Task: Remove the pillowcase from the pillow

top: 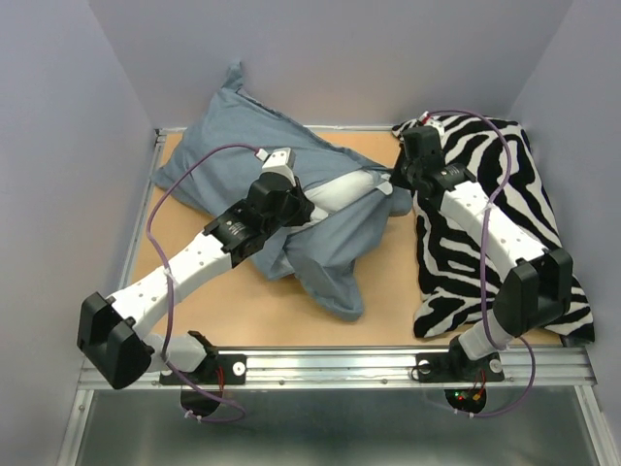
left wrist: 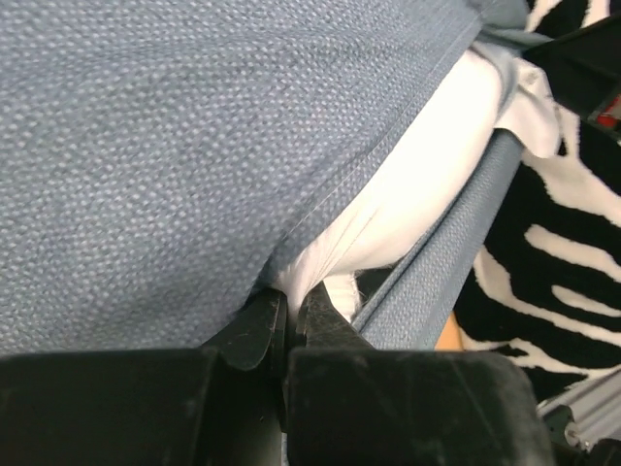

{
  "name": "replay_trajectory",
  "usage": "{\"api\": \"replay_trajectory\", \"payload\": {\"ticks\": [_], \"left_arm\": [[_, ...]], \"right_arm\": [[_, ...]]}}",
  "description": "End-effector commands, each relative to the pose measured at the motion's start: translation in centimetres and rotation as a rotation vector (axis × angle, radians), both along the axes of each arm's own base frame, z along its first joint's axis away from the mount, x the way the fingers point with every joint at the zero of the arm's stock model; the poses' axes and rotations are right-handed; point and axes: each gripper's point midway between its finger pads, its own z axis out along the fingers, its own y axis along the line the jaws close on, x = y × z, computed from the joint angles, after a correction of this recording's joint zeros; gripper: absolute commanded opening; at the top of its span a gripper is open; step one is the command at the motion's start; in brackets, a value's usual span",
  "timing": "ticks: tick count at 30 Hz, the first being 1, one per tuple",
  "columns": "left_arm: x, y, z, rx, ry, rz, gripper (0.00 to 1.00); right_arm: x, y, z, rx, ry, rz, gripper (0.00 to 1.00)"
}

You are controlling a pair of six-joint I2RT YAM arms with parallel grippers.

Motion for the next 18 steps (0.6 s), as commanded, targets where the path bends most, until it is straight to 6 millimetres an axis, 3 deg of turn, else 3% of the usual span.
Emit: {"api": "replay_trajectory", "payload": {"ticks": [1,5,9,18], "left_arm": [[-0.8,3.0,4.6,-0.048,-0.104,0.068,0.00],[-1.7,4.0,7.1,-0.069,-0.140,0.081,0.00],[-2.9,5.5,8.5,-0.076,-0.156,0.109,0.00],[-4.3,7.4,11.1,-0.118,-0.200,0.143,0.00]], "right_arm": [[2.3,-5.9,-0.5,-0.073,-0.012,-0.195,0.09],[3.2,-5.4,-4.7,-0.023,0.062,-0.172,0.07],[4.1,-5.5,-8.2,0.013,0.122,-0.172,0.07],[4.2,-5.3,-12.2,0.060,0.197,-0.154,0.07]]}}
